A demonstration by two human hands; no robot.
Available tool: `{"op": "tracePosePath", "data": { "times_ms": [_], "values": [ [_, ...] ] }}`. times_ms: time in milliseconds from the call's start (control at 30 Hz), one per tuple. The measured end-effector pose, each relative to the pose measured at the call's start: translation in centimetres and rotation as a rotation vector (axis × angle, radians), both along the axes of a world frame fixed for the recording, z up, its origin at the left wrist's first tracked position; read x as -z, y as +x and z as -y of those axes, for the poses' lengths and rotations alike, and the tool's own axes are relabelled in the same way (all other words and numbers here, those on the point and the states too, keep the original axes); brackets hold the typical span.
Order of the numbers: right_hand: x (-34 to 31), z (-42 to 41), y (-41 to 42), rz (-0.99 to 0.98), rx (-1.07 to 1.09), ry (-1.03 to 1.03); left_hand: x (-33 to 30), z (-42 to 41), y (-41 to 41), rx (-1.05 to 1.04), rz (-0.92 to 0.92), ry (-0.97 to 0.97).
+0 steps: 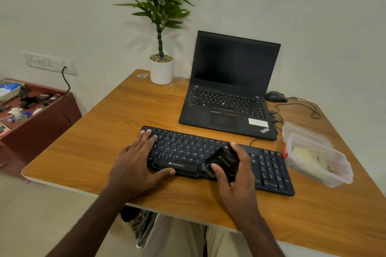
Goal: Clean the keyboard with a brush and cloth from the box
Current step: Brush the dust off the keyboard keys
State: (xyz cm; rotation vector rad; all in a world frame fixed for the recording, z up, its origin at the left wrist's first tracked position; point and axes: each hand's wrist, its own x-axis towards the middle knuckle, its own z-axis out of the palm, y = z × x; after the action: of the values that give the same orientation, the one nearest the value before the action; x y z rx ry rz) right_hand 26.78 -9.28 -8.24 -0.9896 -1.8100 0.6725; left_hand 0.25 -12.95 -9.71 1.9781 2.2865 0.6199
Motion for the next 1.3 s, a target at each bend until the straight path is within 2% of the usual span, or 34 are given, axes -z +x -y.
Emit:
{"op": "tracePosePath", "data": {
  "times_ms": [67, 133, 233, 300, 367, 433, 467, 533, 600, 667, 733, 833, 867, 933, 1000, 1067, 1300],
  "values": [
    [0.2, 0.1, -0.3, 0.156, -0.037, 0.046, 0.0, -0.1, 0.0, 0.004, 0.001, 0.004],
    [0.4, 0.2, -0.2, 0.219, -0.088, 0.068, 0.1, -0.1, 0.0, 0.002, 0.001, 0.009],
    [0.1, 0.2, 0.3, -0.002, -0.039, -0.028, 0.2, -0.1, 0.0, 0.0, -0.002, 0.002],
    [0.2, 0.0, 0.6, -0.097, 0.064, 0.012, 0.1, -0.1, 0.0, 0.001, -0.006, -0.014],
    [0.0, -0.1, 0.4, -0.029, 0.058, 0.015, 0.0, -0.1, 0.0, 0.002, -0.008, -0.012],
    [0.3, 0.1, 0.1, 0.152, -0.004, 0.019, 0.0, -0.1, 0.0, 0.003, -0.009, -0.016],
    [0.4, 0.3, 0.2, 0.18, -0.04, 0.019, 0.0, -0.1, 0.0, 0.001, -0.01, -0.016],
    [0.5, 0.5, 0.7, 0.069, -0.067, 0.011, 0.0, -0.1, 0.0, -0.004, -0.008, -0.014],
    [0.3, 0.5, 1.4, -0.116, 0.009, 0.002, 0.0, 0.0, 0.1, -0.007, -0.004, -0.012],
    [0.4, 0.2, 1.6, -0.2, 0.125, 0.015, 0.1, 0.0, 0.1, -0.007, -0.003, -0.007],
    [0.4, 0.1, 1.4, -0.111, 0.148, 0.02, 0.1, 0.0, 0.1, -0.009, -0.007, 0.0],
    [0.7, 0.6, 1.2, 0.171, 0.041, 0.035, 0.1, -0.1, 0.1, -0.007, -0.012, 0.0],
    [0.7, 0.7, 1.2, 0.173, 0.015, 0.045, 0.2, -0.1, 0.1, -0.006, -0.009, 0.002],
    [0.3, 0.9, 1.5, -0.023, 0.031, 0.028, 0.2, 0.0, 0.1, -0.007, -0.012, 0.01],
    [0.2, 0.7, 2.0, -0.21, 0.147, 0.048, 0.1, 0.0, 0.1, -0.004, -0.034, 0.034],
    [0.2, 0.5, 2.5, -0.277, 0.255, 0.06, 0.1, 0.1, 0.3, 0.015, -0.077, 0.068],
    [-0.1, 0.0, 4.6, -0.125, 0.301, 0.148, -0.4, -0.8, 4.8, 0.132, -0.103, 0.085]
  ]
}}
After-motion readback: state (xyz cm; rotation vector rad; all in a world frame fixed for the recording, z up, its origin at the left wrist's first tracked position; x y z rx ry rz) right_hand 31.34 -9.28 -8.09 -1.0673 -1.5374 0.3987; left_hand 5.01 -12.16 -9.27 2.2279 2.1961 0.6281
